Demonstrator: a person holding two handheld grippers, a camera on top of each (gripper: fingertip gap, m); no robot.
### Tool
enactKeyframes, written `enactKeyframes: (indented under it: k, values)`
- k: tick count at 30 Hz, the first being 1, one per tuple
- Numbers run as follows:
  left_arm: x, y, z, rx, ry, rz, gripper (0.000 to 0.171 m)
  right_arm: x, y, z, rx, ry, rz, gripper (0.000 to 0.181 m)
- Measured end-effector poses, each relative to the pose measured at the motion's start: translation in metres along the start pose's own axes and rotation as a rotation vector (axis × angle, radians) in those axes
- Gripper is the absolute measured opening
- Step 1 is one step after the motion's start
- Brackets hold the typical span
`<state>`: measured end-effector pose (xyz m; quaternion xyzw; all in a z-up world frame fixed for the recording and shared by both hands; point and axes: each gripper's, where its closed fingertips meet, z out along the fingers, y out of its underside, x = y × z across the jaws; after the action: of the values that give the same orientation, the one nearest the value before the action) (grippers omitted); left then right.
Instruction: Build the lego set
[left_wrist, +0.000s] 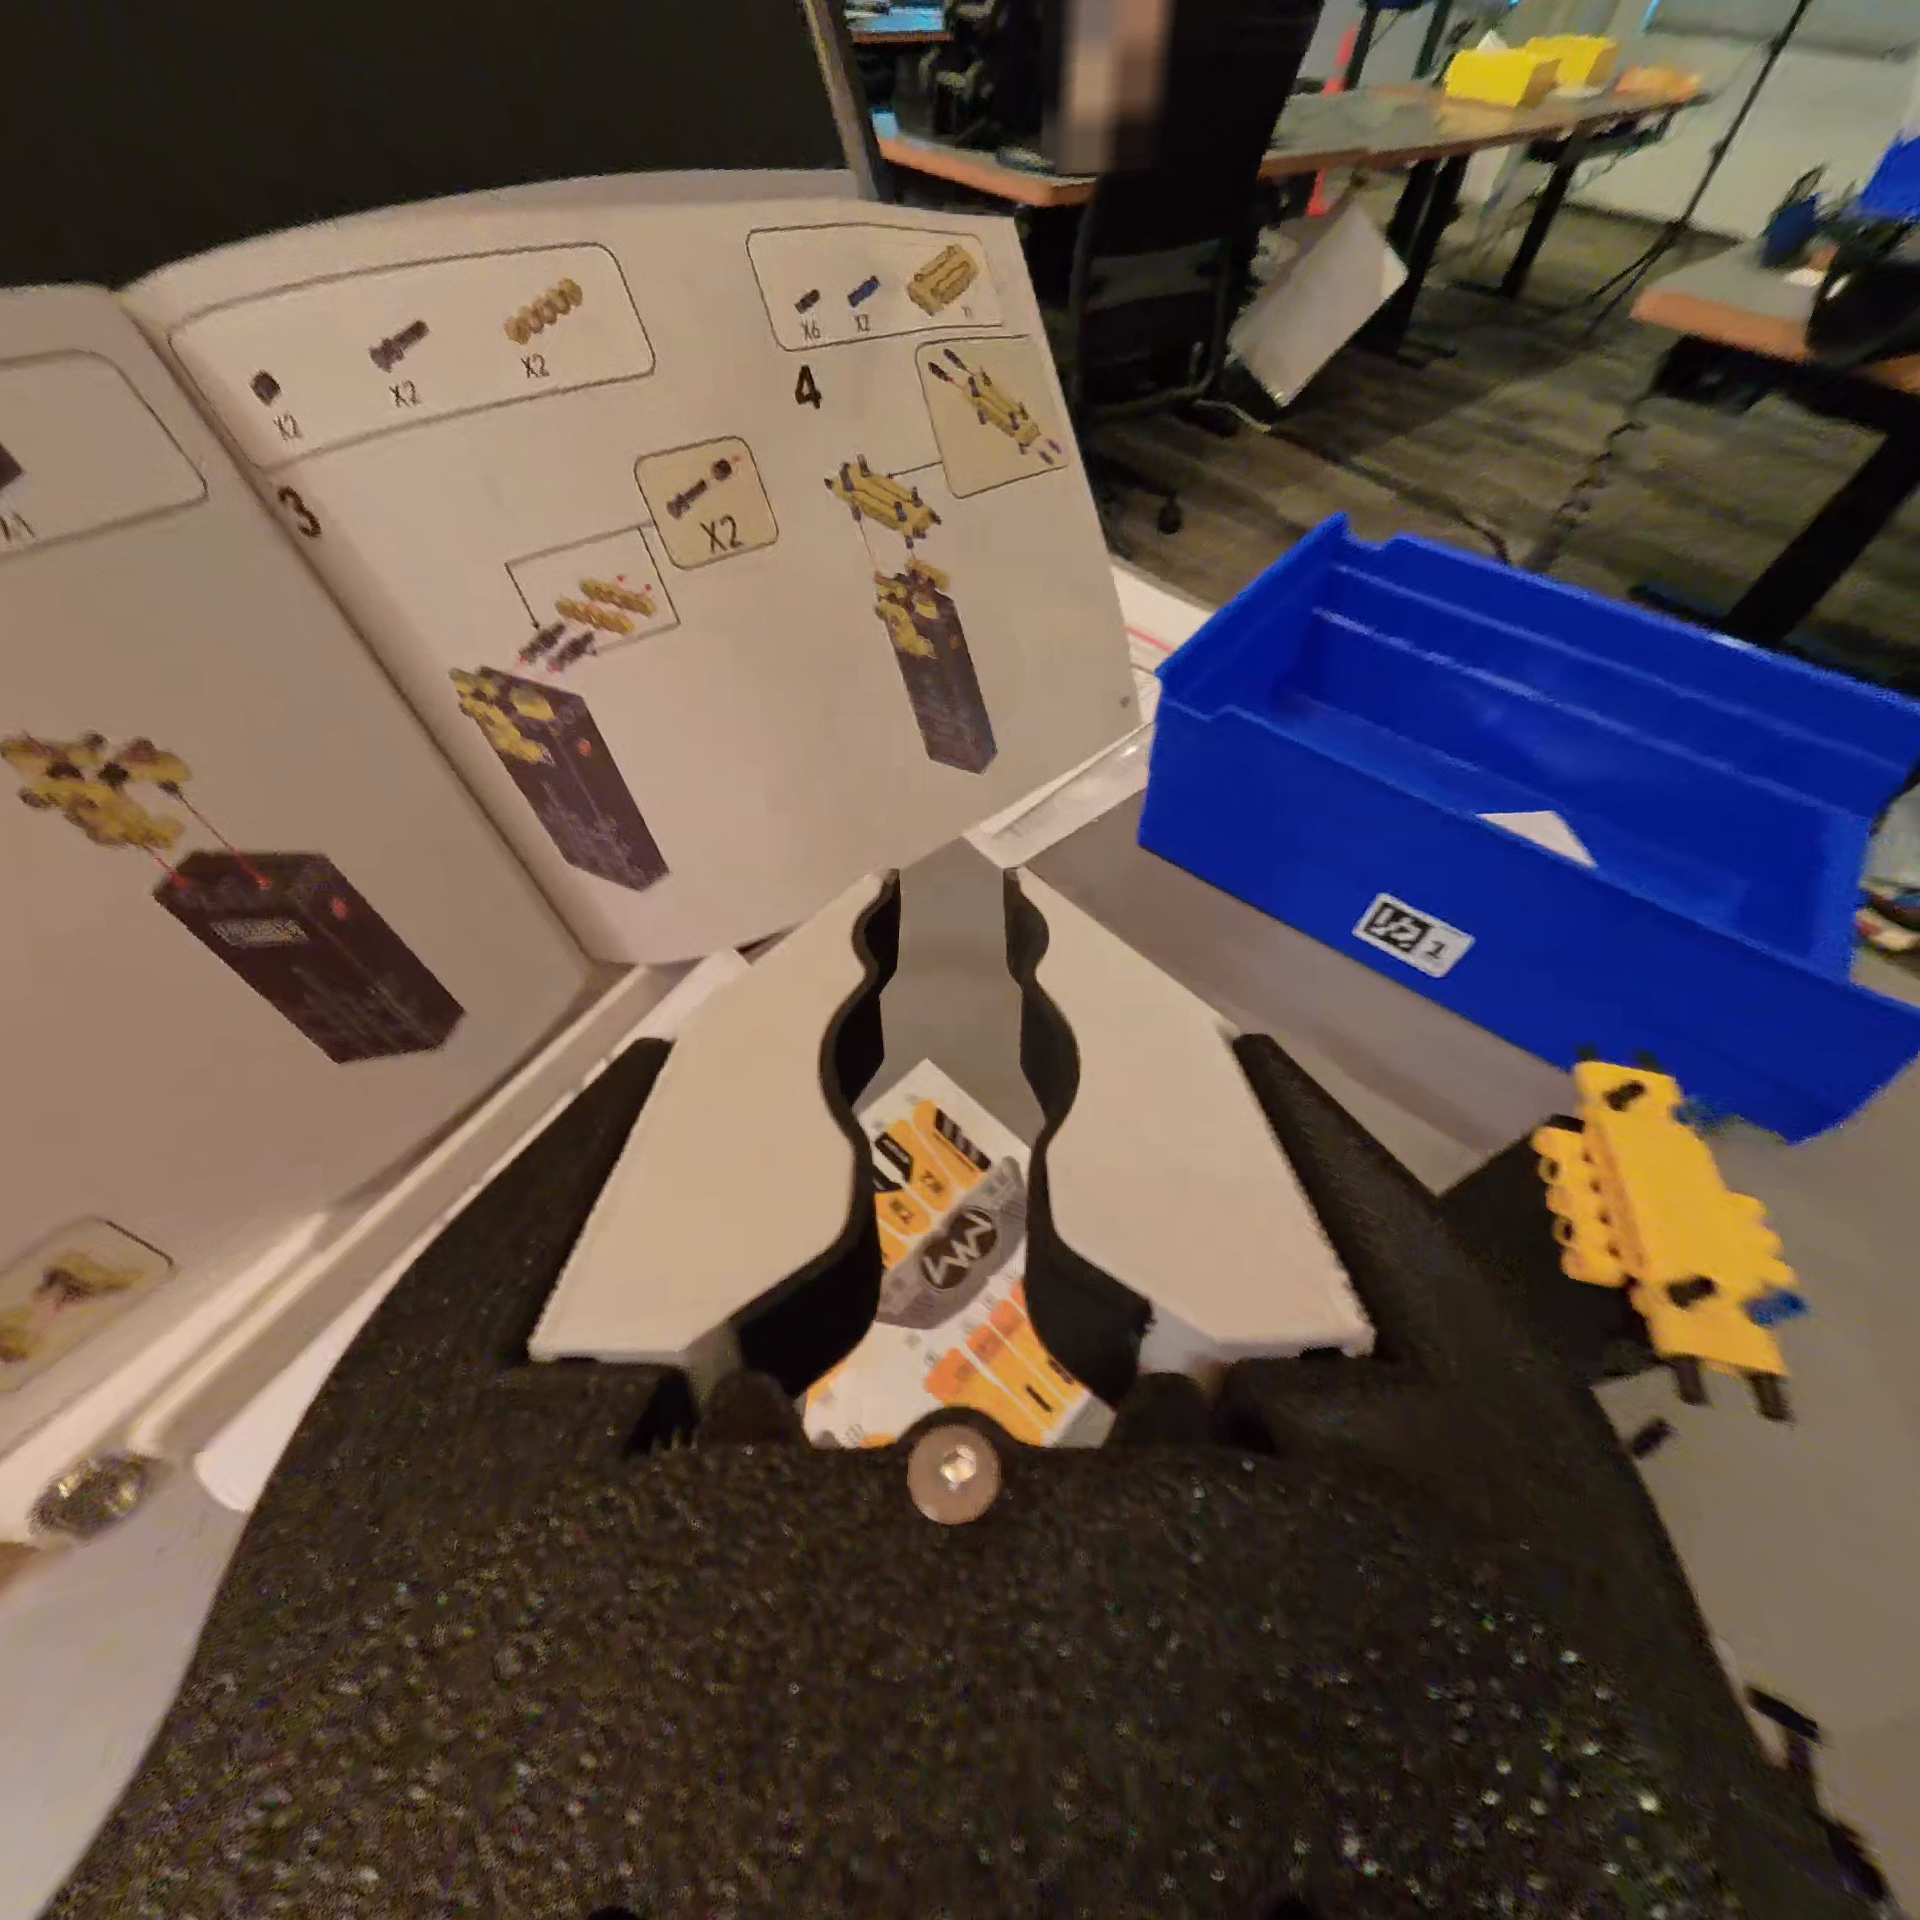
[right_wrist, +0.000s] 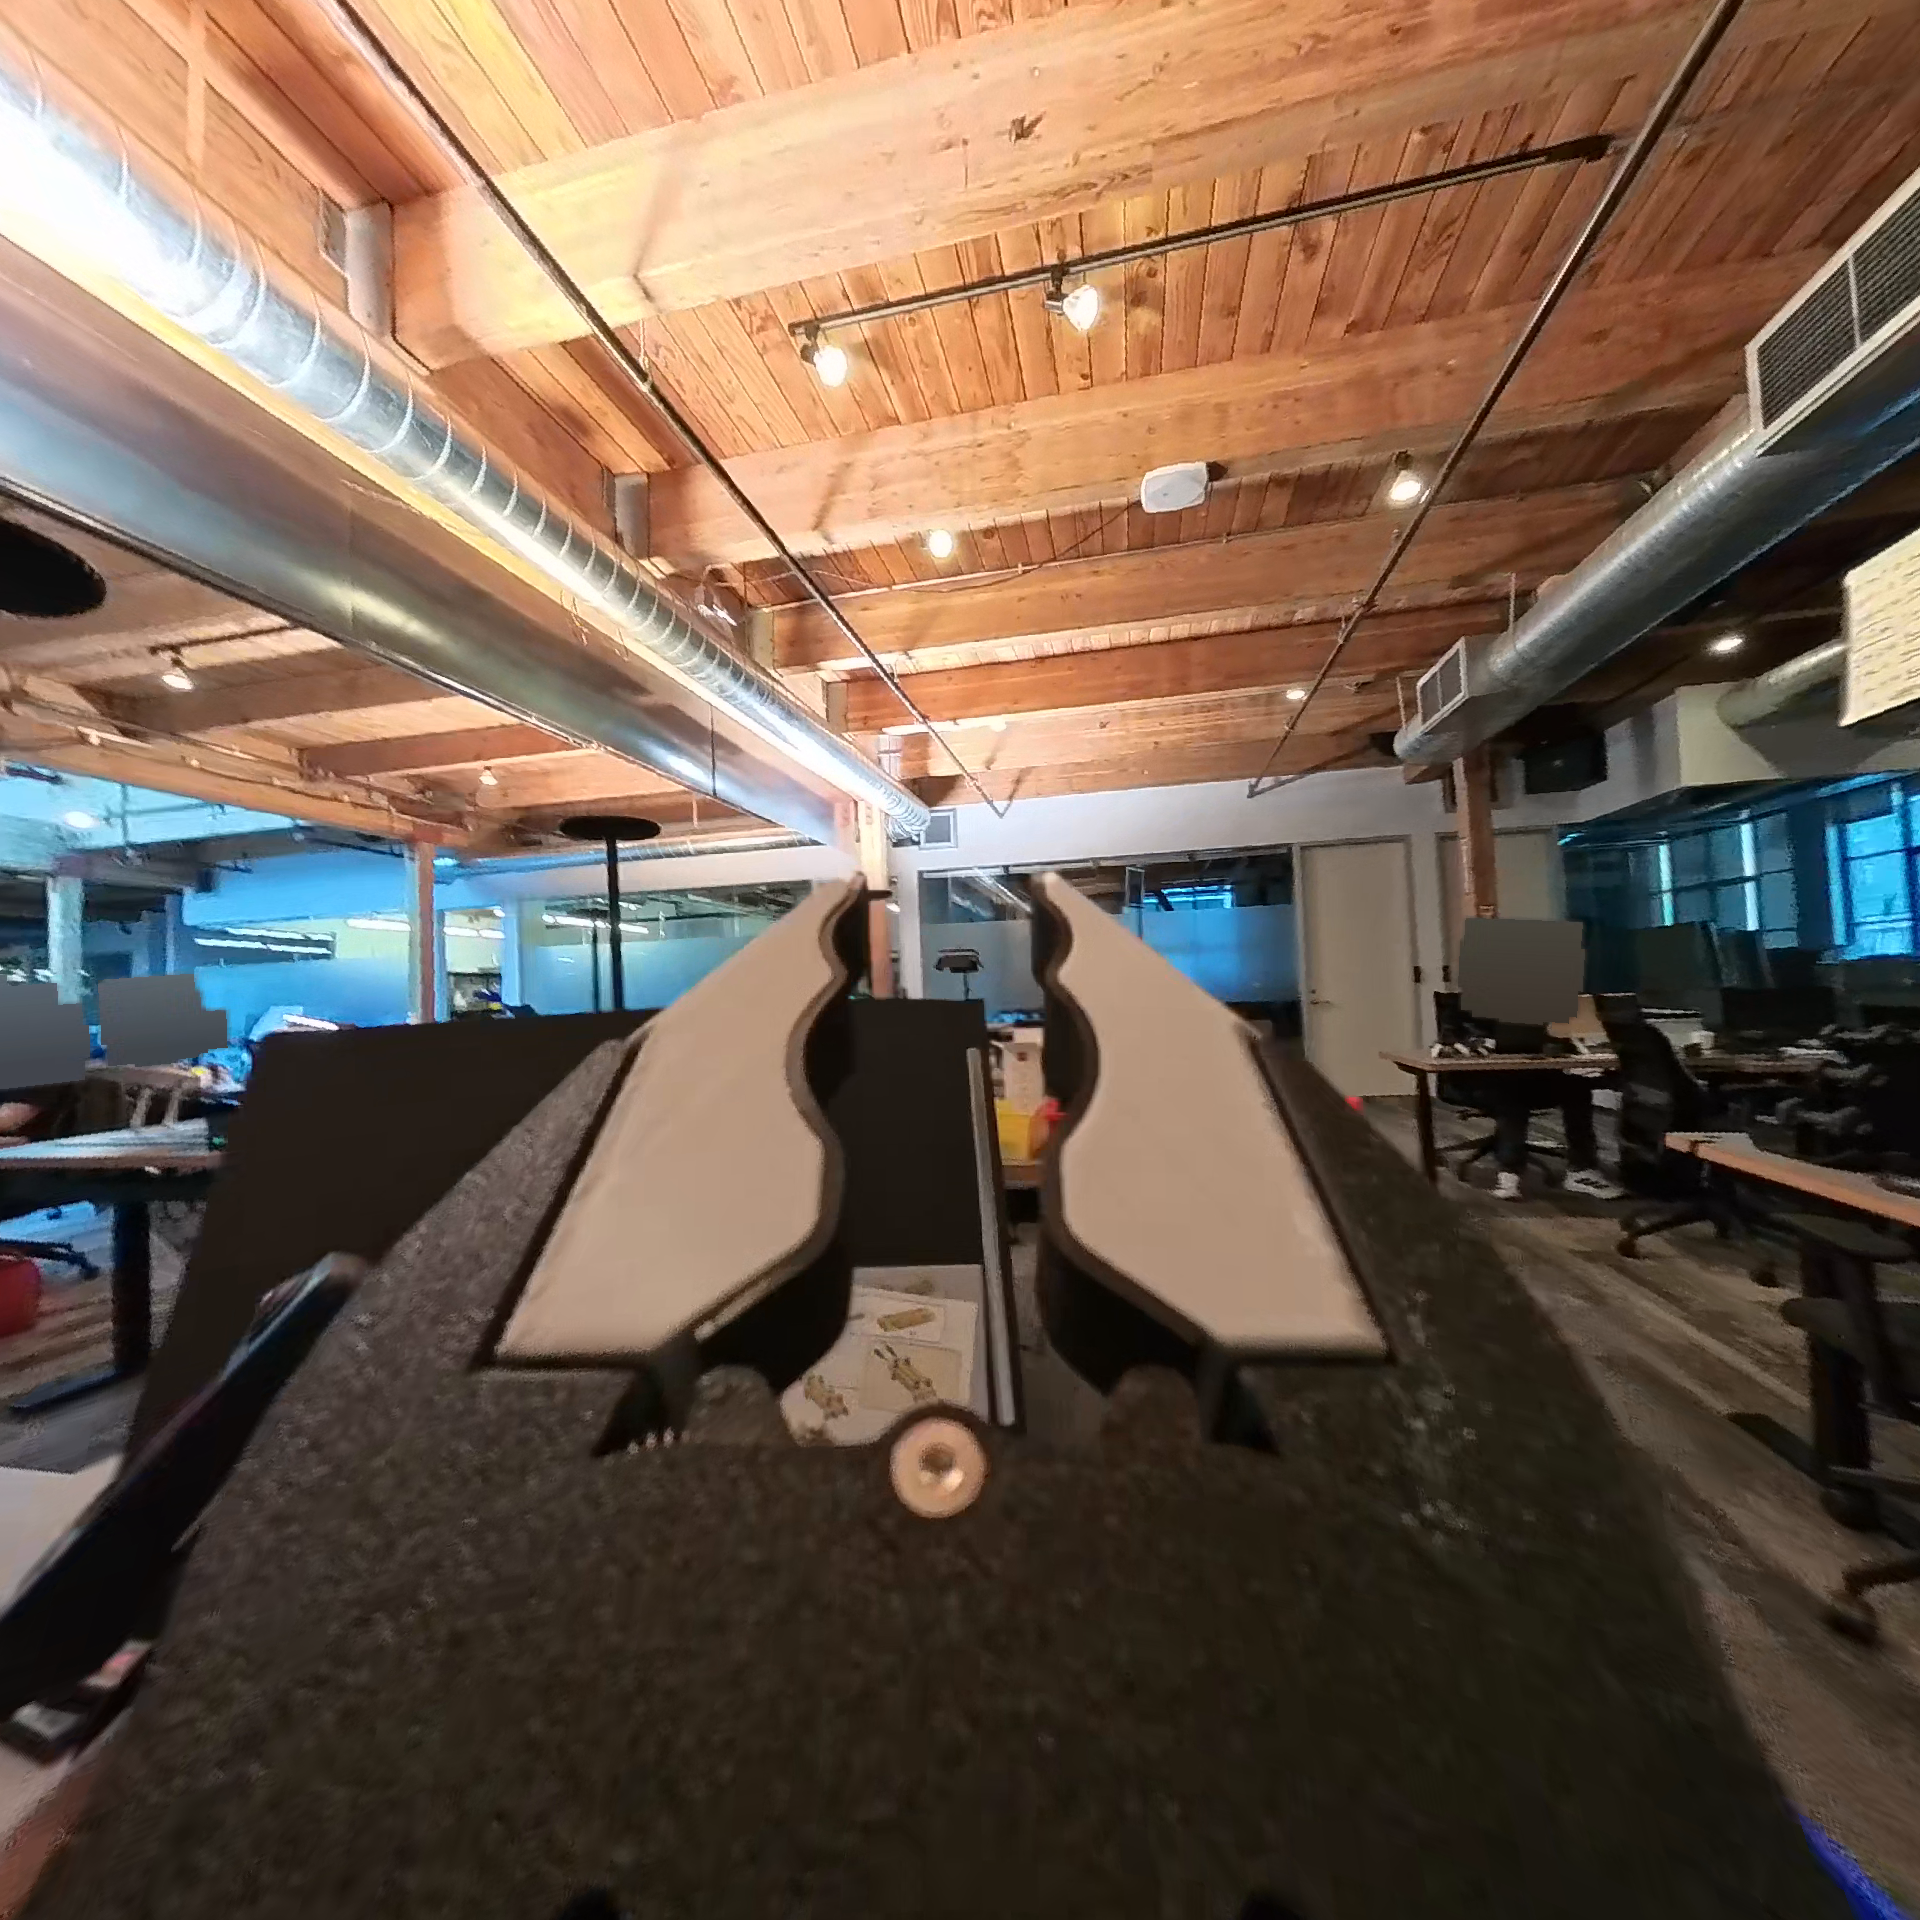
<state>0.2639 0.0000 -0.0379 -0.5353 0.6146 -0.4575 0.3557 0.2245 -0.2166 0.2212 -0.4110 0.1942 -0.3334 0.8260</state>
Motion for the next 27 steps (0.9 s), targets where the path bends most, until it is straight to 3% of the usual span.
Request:
enactKeyframes:
  k: [14, 18, 22, 27]
  values:
    - [0.050, 0.043, -0.055, 0.006, 0.127, -0.128, 0.020, 0.006, -0.011, -0.012, 0.057, -0.084, 0.144, 0.031]
    - [0.076, 0.067, -0.057, -0.024, 0.226, -0.120, 0.020, -0.007, -0.004, -0.008, 0.043, -0.123, 0.147, 0.031]
    - [0.081, 0.091, -0.054, -0.058, 0.219, -0.112, 0.020, -0.022, 0.008, -0.003, 0.002, -0.161, 0.126, 0.031]
    - [0.076, 0.090, -0.062, 0.006, 0.237, -0.170, 0.020, -0.035, 0.025, 0.002, -0.044, -0.185, 0.120, 0.031]
